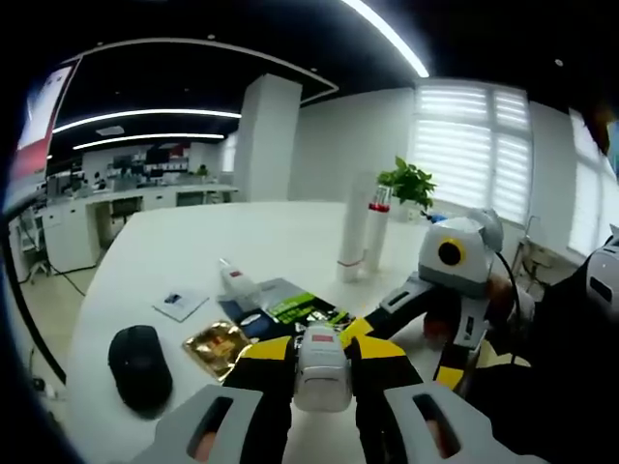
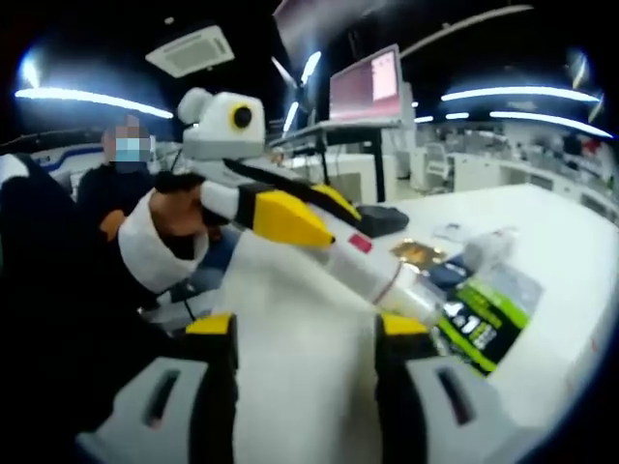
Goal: Arrange the skincare products in the storage area until every visible bottle or jar stands upright without overlapping.
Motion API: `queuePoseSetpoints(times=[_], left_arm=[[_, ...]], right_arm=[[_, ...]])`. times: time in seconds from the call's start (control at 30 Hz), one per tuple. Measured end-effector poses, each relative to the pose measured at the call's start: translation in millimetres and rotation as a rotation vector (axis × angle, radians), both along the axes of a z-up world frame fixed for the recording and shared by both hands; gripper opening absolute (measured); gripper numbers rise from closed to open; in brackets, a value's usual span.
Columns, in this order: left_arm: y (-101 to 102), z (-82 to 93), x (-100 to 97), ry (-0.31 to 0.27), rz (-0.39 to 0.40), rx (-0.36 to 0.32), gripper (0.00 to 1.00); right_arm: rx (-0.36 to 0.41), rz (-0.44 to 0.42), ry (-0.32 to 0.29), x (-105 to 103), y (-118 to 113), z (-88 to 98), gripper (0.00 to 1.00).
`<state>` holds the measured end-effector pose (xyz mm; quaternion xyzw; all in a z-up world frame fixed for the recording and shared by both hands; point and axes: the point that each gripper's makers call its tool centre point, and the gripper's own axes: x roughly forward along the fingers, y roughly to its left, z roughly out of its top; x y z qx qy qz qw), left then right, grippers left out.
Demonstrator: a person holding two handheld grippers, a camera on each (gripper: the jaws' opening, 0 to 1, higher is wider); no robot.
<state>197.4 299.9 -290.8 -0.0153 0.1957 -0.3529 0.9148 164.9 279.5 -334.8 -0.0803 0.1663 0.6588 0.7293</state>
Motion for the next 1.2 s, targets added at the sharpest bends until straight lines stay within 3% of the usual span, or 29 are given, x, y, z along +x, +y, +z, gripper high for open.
queuePoseSetpoints(times=[0.27,0.47,0.87,1.2], left_arm=[[-1.6,-1.0,-1.3,0.014,-0.009,-0.007,0.22],[-2.9,2.1,-2.5,0.007,-0.020,-0.021,0.22],[-14.3,3.4,-6.8,-0.007,-0.077,-0.024,0.22],[-19.4,-6.6,-6.6,0.001,-0.097,0.018,0.22]], right_arm=[[0.019,-0.014,0.008,3.8,-6.3,5.7,0.55],[0.095,-0.033,0.026,13.4,-14.0,25.1,0.55],[0.166,-0.095,0.047,28.1,-28.5,42.0,0.55],[0.244,-0.131,0.135,34.3,-35.5,51.6,0.52]])
